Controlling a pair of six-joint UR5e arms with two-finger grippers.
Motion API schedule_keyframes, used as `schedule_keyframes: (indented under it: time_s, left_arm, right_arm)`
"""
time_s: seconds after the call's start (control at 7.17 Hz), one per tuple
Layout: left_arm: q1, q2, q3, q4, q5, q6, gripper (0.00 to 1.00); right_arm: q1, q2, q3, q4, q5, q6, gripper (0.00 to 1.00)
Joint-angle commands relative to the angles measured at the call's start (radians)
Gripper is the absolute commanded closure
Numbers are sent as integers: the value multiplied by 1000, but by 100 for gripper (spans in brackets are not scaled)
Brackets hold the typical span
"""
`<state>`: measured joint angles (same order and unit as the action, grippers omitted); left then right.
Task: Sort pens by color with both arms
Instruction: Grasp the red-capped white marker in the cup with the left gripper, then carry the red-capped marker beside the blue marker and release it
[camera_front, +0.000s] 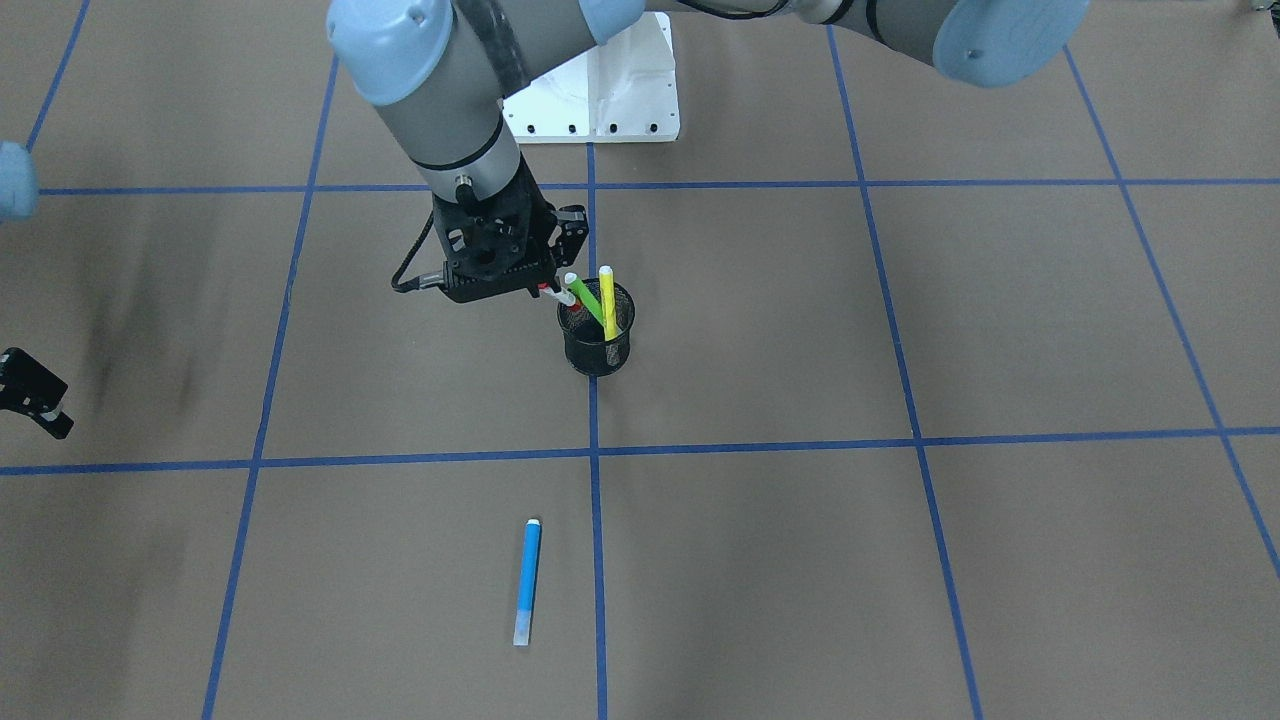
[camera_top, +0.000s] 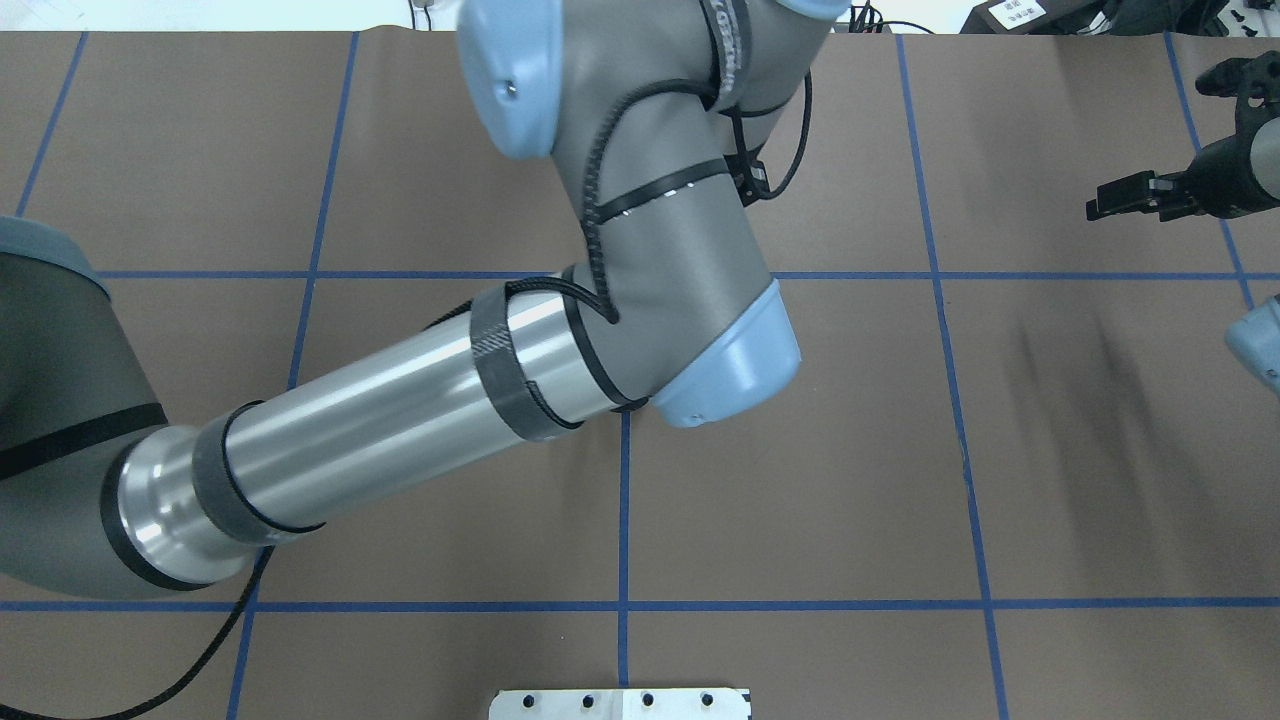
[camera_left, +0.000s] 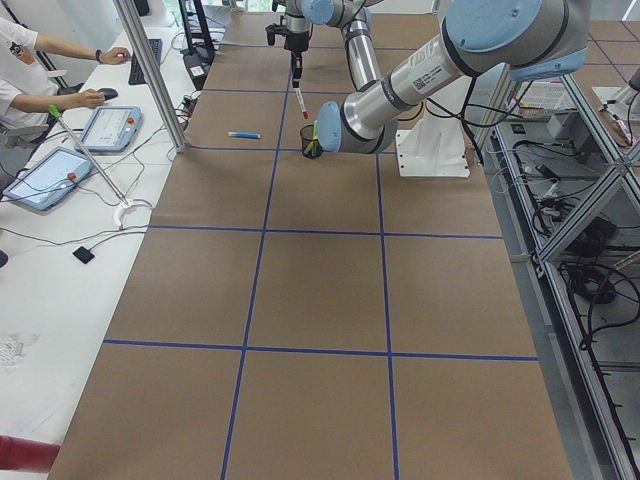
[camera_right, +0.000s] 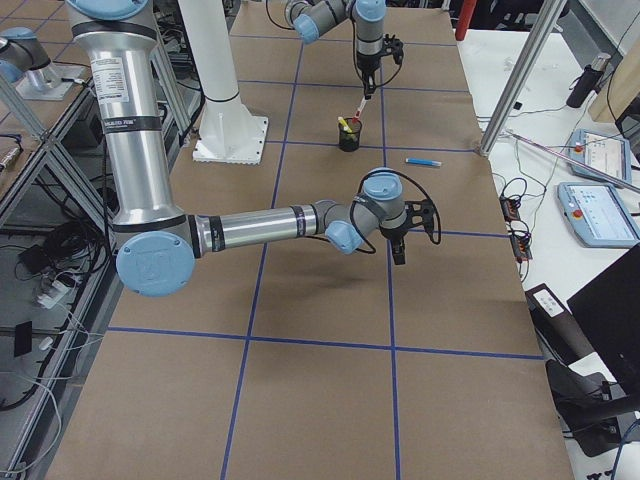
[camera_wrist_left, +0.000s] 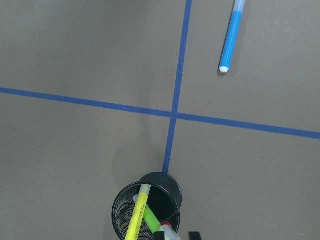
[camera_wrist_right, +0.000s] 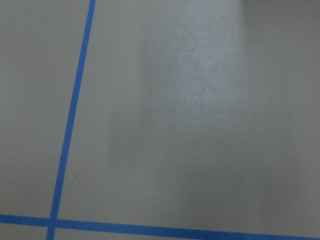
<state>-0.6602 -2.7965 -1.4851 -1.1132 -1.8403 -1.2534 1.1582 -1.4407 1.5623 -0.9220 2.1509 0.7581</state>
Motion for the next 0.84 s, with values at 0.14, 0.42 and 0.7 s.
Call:
schedule_keyframes:
  time_s: [0.14, 0.42, 0.7]
  left_arm:
    - [-35, 242, -101, -495, 181, -136, 100]
    - [-19, 313, -13, -763, 362, -182, 100]
    - [115, 290, 235, -976, 729, -265, 100]
  right_arm:
    - [0, 6, 1, 0, 0, 0, 0]
    - [-2, 32, -5, -8, 17, 9, 0]
    - [-3, 19, 10, -5, 73, 18, 0]
